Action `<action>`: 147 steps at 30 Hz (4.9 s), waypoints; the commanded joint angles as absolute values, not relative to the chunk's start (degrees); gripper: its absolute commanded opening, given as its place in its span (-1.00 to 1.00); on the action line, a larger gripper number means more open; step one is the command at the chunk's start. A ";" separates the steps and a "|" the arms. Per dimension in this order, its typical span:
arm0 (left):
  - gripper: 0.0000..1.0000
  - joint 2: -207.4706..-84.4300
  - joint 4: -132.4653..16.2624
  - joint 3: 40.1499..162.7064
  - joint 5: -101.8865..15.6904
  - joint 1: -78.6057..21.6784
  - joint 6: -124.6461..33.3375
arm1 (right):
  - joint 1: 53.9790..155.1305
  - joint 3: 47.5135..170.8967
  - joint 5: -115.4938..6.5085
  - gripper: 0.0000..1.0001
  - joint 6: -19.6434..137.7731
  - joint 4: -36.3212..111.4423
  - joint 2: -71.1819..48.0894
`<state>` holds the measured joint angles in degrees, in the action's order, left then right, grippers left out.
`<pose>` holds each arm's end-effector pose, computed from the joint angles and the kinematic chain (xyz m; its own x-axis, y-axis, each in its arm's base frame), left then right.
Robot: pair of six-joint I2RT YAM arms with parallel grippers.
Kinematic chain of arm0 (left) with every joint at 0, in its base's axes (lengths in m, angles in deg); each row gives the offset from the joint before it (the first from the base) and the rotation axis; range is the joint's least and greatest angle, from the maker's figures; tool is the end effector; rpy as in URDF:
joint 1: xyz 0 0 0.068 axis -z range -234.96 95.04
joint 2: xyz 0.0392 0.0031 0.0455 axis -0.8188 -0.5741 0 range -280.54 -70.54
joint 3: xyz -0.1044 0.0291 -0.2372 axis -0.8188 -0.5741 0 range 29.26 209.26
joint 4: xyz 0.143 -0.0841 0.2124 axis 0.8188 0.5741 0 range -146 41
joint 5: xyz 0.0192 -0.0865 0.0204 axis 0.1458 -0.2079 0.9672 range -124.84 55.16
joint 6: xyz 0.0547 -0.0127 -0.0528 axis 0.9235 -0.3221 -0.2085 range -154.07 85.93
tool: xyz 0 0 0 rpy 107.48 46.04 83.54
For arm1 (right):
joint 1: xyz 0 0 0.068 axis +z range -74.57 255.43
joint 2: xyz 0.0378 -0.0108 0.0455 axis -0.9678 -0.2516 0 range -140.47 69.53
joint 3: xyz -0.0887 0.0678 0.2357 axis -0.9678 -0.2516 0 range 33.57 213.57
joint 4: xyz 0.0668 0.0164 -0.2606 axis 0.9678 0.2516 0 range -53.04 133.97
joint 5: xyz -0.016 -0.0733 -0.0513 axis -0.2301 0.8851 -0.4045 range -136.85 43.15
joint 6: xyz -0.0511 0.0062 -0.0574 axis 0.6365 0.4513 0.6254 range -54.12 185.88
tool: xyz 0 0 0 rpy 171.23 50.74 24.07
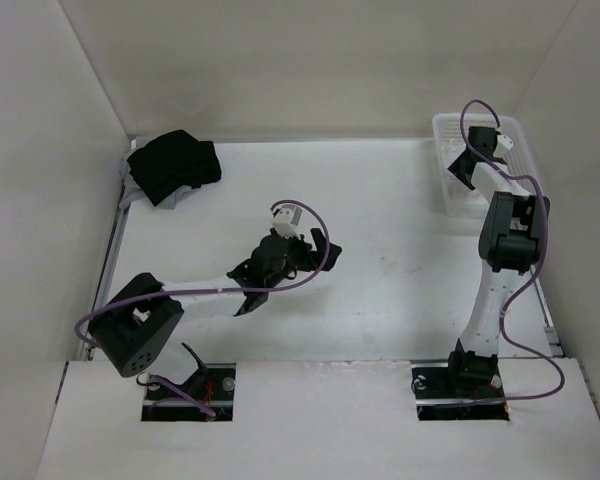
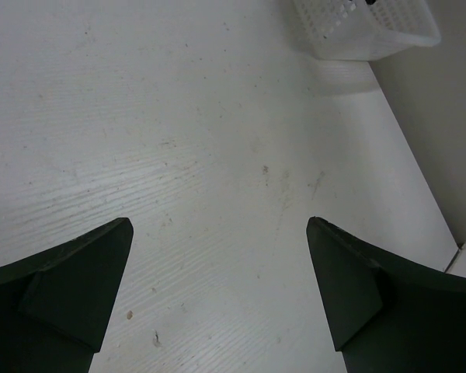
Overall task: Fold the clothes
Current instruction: Grab the tank top from the pile, then move the tank top to the center of the board, then flatten the tank top out
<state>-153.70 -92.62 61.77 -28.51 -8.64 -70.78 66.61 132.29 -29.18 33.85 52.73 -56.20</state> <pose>0.2346 -0.2353 0.1716 -0.5196 -0.3159 -0.7938 0.4172 0.7170 -0.5584 0.5111 -0.0995 0.1632 -0.3748 0.5695 -0.7316 0.6664 0.7141 0.2144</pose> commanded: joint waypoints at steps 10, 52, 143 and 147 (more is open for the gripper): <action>1.00 -151.93 -99.59 58.53 -34.04 -13.61 -76.00 | 65.80 153.10 -27.78 -0.22 30.72 67.55 -69.24; 0.94 -122.58 -79.57 51.16 -22.35 -31.70 -80.91 | 119.22 74.76 -44.75 -0.86 20.82 19.23 7.50; -0.90 -155.81 -69.71 61.78 -29.92 -11.51 -73.54 | 104.91 59.23 -38.50 -0.91 23.16 36.26 25.94; -0.99 -148.35 -68.74 64.84 -29.13 -12.99 -73.36 | 105.26 62.74 -39.11 -0.91 23.86 37.14 26.73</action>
